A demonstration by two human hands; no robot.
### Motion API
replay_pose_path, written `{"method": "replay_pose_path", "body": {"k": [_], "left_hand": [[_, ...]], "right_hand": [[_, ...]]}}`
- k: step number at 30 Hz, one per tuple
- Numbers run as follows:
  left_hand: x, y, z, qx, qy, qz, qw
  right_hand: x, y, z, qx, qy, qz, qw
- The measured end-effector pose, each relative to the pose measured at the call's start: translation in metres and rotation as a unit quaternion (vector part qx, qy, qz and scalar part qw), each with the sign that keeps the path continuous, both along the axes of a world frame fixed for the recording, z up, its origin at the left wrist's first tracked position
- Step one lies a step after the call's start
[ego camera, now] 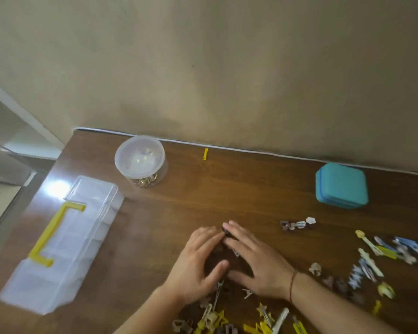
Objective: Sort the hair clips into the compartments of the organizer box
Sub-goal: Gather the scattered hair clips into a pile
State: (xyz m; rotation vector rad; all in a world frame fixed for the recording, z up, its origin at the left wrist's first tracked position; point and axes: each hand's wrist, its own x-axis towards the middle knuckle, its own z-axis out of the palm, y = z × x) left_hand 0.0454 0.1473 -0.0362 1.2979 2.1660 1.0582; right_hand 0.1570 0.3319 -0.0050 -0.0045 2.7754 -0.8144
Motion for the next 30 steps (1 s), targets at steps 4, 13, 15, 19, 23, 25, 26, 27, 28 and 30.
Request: {"method": "replay_pose_path", "body": {"k": [4,13,15,19,23,25,26,27,28,30], "left_hand": [[0.029,-0.029,0.003,0.061,-0.051,-0.006,0.997],[-0.016,0.012,0.011,0.074,0.008,0.103,0.992],[-0.052,0.058,0.019,0.025,0.032,0.181,0.983],[-0.118,0.138,0.024,-0.101,0.085,0.200,0.971],[-0.130,0.156,0.013,-0.199,0.105,0.132,0.965],[-0.117,0.144,0.011,-0.178,0.111,0.098,0.973],[-0.108,0.135,0.012,-0.161,0.111,0.086,0.977],[-0.097,0.127,0.014,-0.147,0.108,0.070,0.981],[-0.085,0.117,0.015,-0.138,0.100,0.042,0.984],[-0.059,0.096,0.018,-0.131,0.075,-0.031,0.988]], "right_hand": [[0.035,-0.035,0.001,-0.042,-0.016,-0.012,0.999],[0.045,-0.027,0.004,0.085,-0.040,0.054,0.994],[0.036,-0.009,0.019,0.050,-0.067,-0.004,0.996],[0.029,0.028,0.025,0.026,-0.006,-0.092,0.995],[0.042,0.065,0.021,0.054,0.007,-0.180,0.982],[0.052,0.080,0.016,0.059,0.023,-0.228,0.972],[0.054,0.086,0.015,0.063,0.016,-0.240,0.969],[0.056,0.092,0.014,0.070,0.000,-0.243,0.968],[0.058,0.095,0.012,0.073,-0.017,-0.238,0.968],[0.061,0.097,0.007,0.063,-0.029,-0.230,0.971]]}}
